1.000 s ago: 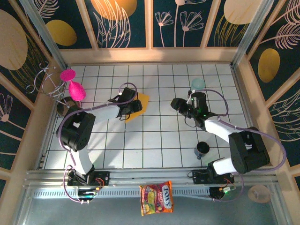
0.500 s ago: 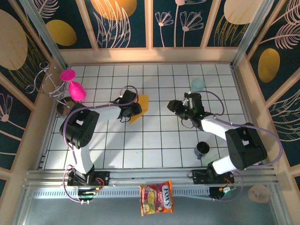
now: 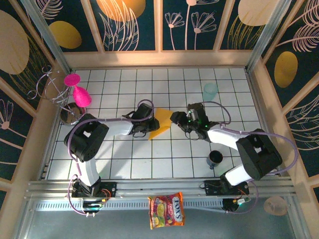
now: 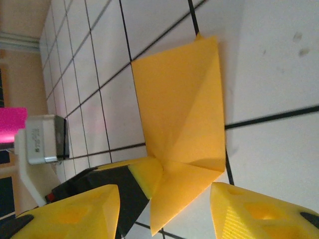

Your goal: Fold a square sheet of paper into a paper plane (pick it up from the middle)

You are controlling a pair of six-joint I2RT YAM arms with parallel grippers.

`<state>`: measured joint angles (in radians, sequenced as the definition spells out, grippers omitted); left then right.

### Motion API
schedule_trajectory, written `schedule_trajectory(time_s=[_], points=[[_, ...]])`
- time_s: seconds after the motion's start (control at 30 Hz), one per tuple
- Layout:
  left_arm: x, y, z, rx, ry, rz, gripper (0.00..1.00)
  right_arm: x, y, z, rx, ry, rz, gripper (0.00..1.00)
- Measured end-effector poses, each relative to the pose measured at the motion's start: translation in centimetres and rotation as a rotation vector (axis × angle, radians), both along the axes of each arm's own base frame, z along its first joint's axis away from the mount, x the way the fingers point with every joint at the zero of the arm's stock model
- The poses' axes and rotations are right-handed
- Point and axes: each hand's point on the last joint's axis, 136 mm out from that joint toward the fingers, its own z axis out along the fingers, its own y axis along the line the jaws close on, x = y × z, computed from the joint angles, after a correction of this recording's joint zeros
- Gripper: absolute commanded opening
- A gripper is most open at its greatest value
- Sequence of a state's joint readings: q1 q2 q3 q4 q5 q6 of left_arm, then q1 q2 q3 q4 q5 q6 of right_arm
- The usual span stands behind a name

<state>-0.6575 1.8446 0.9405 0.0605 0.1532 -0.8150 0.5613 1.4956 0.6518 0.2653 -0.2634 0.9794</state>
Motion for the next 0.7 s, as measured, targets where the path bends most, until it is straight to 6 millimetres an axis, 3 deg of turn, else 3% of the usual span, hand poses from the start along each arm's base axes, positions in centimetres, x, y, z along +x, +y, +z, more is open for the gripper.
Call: schedule_trajectory(time_s=[0.07, 0.27, 0.4, 0.7], points=[[-0.1, 0.0, -0.1, -0.005, 0.005, 0.002, 0.21, -0.6, 0.5, -1.2, -0.003, 0.043, 0.009, 0.44], [-0.1, 0.2, -0.2, -0.021, 0.017, 0.039, 0.17, -2.0, 1.2, -4.1, -0.022, 0.15, 0.012, 0.43], [-0.1, 0.3, -0.3, -0.035, 0.026, 0.067, 0.16, -2.2, 1.4, -4.4, -0.027, 0.17, 0.01, 0.42], [-0.1, 0.4, -0.4, -0.078, 0.044, 0.115, 0.15, -0.6, 2.0, -4.3, -0.042, 0.171, -0.012, 0.38]])
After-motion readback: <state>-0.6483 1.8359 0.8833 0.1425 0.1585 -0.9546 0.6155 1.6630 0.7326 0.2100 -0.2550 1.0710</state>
